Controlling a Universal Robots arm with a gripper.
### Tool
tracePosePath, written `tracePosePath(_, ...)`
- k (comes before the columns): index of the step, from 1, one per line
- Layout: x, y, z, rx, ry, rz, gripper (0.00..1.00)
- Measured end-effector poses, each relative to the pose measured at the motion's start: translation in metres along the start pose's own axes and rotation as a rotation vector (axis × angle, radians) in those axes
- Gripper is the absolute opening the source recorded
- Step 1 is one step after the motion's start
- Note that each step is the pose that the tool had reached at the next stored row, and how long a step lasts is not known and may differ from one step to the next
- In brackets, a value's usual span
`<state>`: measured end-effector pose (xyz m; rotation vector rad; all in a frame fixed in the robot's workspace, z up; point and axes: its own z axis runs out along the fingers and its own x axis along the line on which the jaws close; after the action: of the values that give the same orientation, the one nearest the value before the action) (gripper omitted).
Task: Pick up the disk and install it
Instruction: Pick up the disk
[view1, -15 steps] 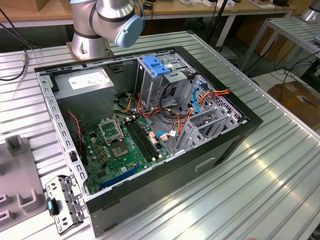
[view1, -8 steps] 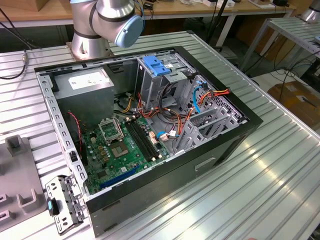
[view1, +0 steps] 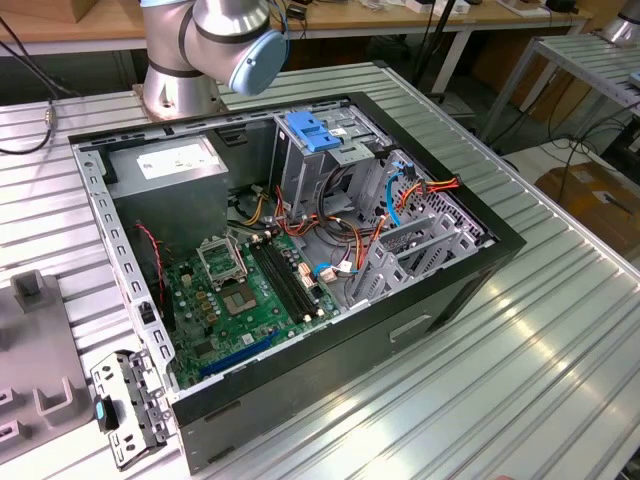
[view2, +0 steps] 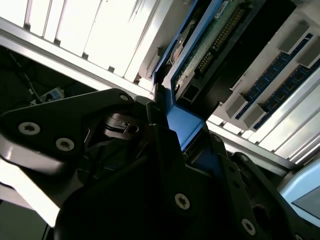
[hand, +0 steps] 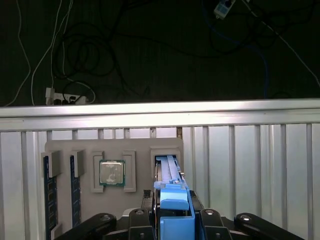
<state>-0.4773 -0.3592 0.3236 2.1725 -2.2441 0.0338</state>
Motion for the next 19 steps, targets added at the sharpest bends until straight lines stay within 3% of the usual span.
tracePosePath(6, 0.0003, 0.0000, -0.0101, 0.0000, 0.0000, 0.000, 0.37)
tracePosePath(11, 0.0007, -0.0001, -0.0241, 0.0000, 0.0000, 0.000, 0.37)
tracePosePath(19, 0.0008, -0.0001, -0.0276, -0.0001, 0.0000, 0.000, 0.37)
